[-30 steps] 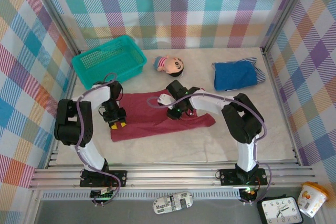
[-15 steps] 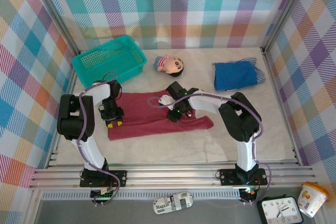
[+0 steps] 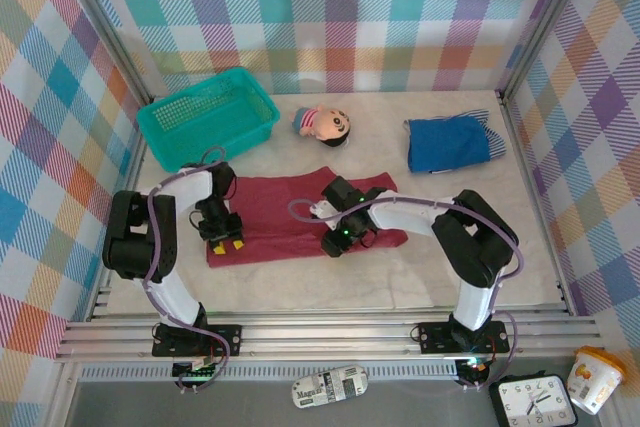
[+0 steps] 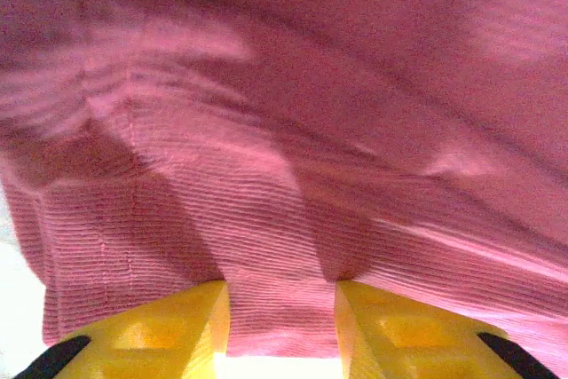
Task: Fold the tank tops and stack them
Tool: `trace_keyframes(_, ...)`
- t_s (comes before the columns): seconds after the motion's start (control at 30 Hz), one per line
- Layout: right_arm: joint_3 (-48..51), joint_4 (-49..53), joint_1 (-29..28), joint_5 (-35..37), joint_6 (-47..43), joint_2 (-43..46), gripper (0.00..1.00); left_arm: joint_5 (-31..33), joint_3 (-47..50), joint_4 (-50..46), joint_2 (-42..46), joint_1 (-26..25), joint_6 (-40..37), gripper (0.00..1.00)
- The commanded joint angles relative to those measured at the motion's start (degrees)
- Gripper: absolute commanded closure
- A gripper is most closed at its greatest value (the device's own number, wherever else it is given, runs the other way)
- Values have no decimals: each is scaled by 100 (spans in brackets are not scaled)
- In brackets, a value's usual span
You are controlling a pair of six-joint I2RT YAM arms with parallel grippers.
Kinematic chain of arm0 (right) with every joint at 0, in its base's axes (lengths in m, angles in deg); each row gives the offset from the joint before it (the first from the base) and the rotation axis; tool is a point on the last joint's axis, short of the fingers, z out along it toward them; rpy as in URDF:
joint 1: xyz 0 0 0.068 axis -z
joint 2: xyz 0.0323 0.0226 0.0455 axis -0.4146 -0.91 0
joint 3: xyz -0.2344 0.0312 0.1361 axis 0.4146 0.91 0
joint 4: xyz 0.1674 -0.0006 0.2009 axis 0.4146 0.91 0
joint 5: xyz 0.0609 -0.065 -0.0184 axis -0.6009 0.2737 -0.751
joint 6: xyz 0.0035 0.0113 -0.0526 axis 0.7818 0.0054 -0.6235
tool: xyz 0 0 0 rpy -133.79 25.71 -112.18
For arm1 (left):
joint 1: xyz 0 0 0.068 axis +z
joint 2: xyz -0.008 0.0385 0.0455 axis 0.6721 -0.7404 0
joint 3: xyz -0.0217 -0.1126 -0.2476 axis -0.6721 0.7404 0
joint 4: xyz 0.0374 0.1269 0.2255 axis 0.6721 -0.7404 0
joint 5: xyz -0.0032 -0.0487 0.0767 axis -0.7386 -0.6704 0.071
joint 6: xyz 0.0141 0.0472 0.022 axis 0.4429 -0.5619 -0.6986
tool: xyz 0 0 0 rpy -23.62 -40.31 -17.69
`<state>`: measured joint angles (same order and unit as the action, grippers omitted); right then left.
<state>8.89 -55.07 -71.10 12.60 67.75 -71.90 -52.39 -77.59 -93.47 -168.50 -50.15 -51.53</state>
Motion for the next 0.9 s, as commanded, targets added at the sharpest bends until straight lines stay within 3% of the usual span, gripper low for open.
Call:
trace_keyframes(0.0,300,481,15,-136,759,87,57,-140,313,-29,230,-127,166,64)
trace_keyframes(0.23,815,728,29,-401,1442,738,57,-413,688,-190,750,-517,408,63)
trace_keyframes(0.4,345,940,314,-183,736,1311,51,9,-67,-587,1202,-575,305,60)
trace_keyframes(0.6,-402,123,1041,-267,-1134,915,37,837,-1410,108,350,-378,-796,55)
trace_keyframes(0.67,-754,131,1338,-558,-1476,614,36,1023,-1866,255,-90,-297,-1312,55)
trace_keyframes(0.77,-1047,3,1726,-959,-1723,292,36,796,-2248,640,-561,-184,-2133,55)
trace_keyframes(0.87,-1388,160,1950,-1151,-1942,-107,35,1081,-2719,518,-1088,-170,-2841,55)
